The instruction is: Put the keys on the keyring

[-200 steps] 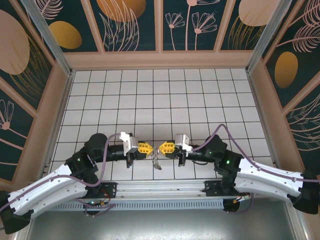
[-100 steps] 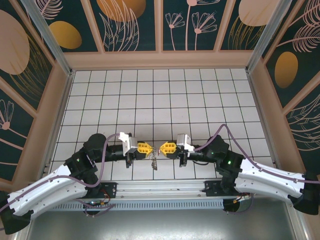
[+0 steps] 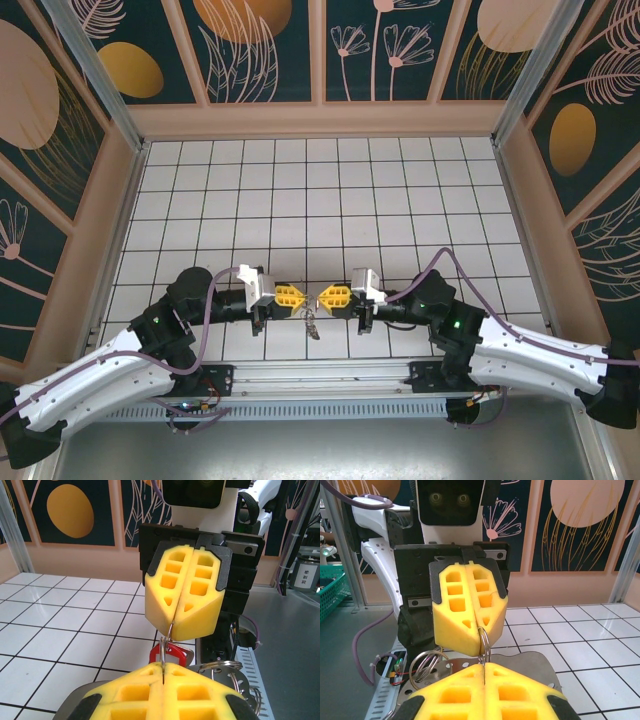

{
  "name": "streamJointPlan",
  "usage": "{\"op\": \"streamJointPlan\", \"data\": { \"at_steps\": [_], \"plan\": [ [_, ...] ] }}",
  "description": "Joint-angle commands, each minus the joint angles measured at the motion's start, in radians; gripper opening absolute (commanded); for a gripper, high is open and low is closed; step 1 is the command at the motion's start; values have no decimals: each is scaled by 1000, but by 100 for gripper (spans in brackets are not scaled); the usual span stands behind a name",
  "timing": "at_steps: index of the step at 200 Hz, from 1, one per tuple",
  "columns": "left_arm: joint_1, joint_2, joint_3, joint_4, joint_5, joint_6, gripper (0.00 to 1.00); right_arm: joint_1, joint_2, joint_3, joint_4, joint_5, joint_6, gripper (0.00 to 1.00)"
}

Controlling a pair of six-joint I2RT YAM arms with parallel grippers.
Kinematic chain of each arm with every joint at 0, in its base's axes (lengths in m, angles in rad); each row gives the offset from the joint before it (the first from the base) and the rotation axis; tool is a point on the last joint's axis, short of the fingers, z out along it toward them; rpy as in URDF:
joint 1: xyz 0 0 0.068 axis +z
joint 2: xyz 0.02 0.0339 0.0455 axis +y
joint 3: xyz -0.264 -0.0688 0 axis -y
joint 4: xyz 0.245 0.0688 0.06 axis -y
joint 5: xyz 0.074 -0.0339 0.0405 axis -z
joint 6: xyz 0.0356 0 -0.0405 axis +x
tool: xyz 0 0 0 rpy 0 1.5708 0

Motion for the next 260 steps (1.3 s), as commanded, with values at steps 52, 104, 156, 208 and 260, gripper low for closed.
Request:
{"op": "streamJointPlan", "data": {
  "at_steps": [52,104,156,208,260],
  "plan": [
    [-5,-13,29,32,15,13,0,-19,-14,29,48,-10,30,0],
    [-5,-13,29,29,9,12,0,-23,5,36,51,-34,30,0],
    [-6,-9,29,33,12,13,0,-24,13,44,46,-58,35,0],
    [-5,-6,31,28,9,13,0,-24,24,54,55,-82,34,0],
    [-6,3,32,28,10,13,0,-23,39,69,57,-92,27,0]
  ]
}}
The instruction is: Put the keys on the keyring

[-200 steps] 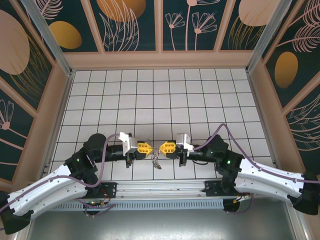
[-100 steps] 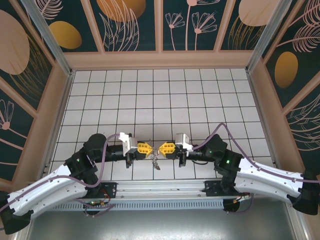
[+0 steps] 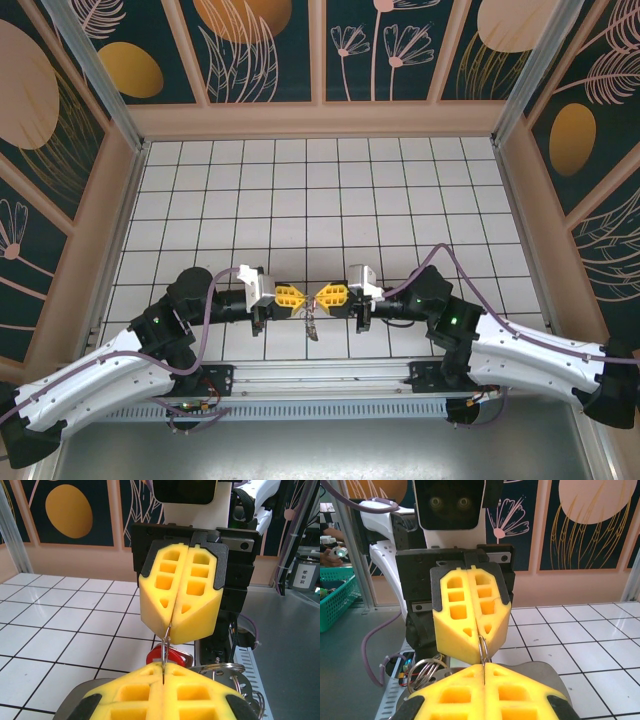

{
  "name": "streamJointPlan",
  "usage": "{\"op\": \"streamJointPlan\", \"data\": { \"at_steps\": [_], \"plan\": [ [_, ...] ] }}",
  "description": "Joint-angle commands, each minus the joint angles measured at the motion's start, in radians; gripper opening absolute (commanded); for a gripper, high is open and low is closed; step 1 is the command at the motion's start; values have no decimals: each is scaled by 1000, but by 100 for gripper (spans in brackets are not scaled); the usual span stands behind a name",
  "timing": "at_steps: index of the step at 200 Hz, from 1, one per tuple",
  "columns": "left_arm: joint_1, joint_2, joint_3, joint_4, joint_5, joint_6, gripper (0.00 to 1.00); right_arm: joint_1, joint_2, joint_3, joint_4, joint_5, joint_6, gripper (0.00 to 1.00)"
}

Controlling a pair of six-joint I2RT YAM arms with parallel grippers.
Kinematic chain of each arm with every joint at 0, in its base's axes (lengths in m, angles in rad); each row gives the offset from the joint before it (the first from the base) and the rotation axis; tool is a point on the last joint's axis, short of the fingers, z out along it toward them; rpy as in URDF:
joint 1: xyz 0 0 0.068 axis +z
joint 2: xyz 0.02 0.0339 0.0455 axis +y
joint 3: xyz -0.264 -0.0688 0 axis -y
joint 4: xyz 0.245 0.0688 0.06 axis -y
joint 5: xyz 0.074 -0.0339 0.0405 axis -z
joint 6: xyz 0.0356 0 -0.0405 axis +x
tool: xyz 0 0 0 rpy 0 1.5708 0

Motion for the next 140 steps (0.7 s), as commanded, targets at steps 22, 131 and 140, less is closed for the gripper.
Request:
{"op": "streamJointPlan", "data": {
  "at_steps": [22,131,140],
  "plan": [
    [-6,3,33,24,7,14,0,-3,4,49,50,-37,-4,0],
    [-6,11,37,20,-1,12,0,-3,18,74,37,-49,-25,0],
    [-5,11,37,18,-1,11,0,-2,20,77,34,-49,-26,0]
  ]
}}
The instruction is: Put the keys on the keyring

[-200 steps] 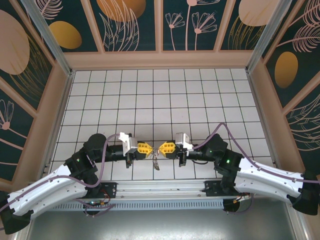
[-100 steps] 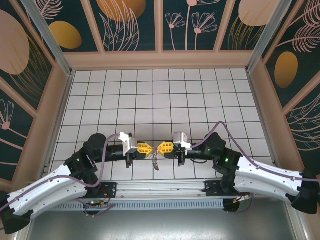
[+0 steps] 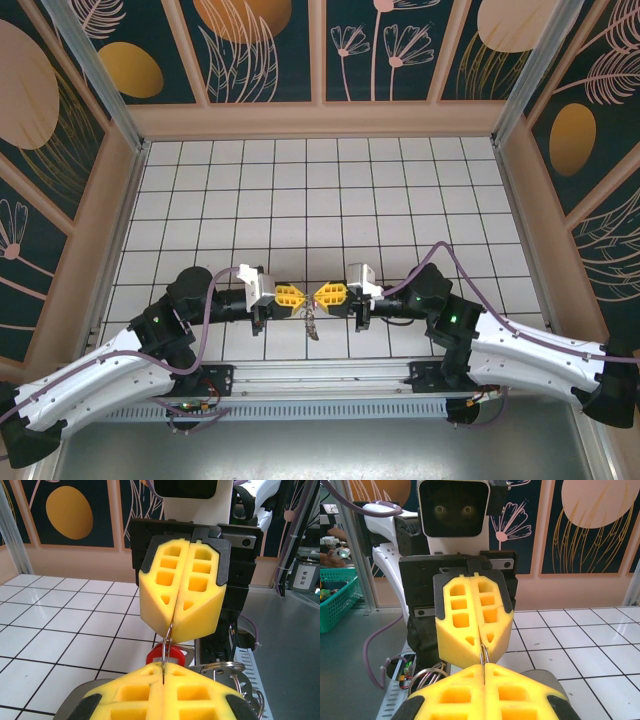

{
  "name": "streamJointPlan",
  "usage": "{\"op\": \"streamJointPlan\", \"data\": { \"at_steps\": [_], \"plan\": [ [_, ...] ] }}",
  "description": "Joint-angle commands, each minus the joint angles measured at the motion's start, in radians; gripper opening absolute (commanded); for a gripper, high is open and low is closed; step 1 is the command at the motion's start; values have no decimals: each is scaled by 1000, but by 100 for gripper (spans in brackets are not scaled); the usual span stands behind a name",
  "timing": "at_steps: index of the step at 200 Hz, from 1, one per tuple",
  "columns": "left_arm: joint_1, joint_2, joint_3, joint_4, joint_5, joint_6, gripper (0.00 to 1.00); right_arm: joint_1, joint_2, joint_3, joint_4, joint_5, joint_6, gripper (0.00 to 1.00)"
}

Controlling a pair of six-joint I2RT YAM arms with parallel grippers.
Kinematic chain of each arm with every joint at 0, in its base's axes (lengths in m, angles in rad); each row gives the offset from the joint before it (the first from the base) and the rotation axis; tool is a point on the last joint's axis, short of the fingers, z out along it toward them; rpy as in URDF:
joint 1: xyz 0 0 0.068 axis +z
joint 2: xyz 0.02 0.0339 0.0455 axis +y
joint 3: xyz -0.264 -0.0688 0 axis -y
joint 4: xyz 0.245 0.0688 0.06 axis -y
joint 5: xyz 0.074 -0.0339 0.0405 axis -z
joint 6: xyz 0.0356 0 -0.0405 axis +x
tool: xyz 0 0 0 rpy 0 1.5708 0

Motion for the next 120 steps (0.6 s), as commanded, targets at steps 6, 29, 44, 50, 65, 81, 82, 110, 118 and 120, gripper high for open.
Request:
{"op": "streamJointPlan", "data": {
  "at_steps": [6,29,44,50,65,81,82,110,118,120],
  "plan": [
    [-5,5,32,18,-3,13,0,-1,6,55,37,-36,-20,0],
    [-5,7,32,12,-9,14,0,0,14,66,17,-30,-29,0],
    [-6,8,33,12,-11,13,0,3,20,72,1,-21,-37,0],
    [-6,8,33,10,-11,14,0,4,23,74,-4,-18,-40,0],
    [-5,9,34,9,-12,14,0,11,28,80,-12,-12,-46,0],
    [-5,12,35,6,-13,13,0,14,33,84,-16,-8,-52,0],
    [-6,11,36,6,-13,13,0,13,33,84,-16,-7,-51,0],
    [-6,11,36,4,-13,15,0,20,37,87,-22,-4,-63,0],
    [-5,12,36,4,-14,13,0,22,36,87,-22,-1,-67,0],
    [-5,13,36,4,-14,13,0,24,35,87,-22,-1,-68,0]
  ]
}}
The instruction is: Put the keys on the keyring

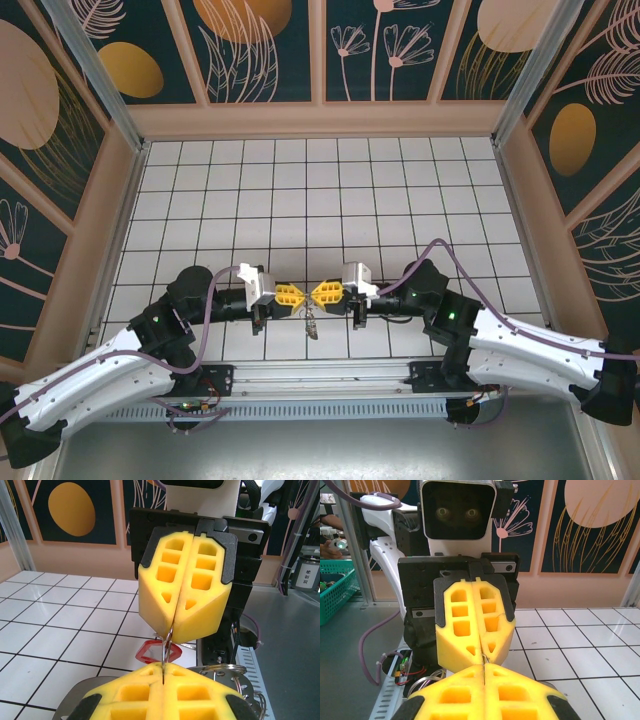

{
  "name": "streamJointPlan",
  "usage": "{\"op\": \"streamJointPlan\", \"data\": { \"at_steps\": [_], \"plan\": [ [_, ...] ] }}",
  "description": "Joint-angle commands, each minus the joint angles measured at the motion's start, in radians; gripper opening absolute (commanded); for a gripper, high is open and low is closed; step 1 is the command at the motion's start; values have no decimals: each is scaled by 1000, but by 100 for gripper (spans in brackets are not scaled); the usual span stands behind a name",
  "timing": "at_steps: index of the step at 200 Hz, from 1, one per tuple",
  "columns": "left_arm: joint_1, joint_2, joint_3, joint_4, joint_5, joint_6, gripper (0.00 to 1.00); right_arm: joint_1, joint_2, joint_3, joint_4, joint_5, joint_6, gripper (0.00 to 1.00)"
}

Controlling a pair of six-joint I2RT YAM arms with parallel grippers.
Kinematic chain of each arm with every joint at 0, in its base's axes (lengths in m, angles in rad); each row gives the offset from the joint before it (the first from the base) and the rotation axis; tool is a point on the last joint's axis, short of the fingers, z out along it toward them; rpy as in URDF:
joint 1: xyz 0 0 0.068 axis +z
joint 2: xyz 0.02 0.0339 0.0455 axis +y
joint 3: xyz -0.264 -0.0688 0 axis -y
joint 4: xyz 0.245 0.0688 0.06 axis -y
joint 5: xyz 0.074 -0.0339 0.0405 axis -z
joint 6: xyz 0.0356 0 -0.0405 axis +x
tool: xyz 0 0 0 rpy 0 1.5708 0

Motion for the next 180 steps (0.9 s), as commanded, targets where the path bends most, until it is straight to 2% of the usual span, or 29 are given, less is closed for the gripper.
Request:
{"op": "streamJointPlan", "data": {
  "at_steps": [1,124,180],
  "plan": [
    [-6,8,29,20,-9,12,0,22,3,41,23,1,-23,0],
    [-5,3,28,24,-8,10,0,66,22,59,-27,47,-90,0],
    [-5,-47,10,52,2,-7,0,85,19,58,-66,61,-118,0]
  ]
}}
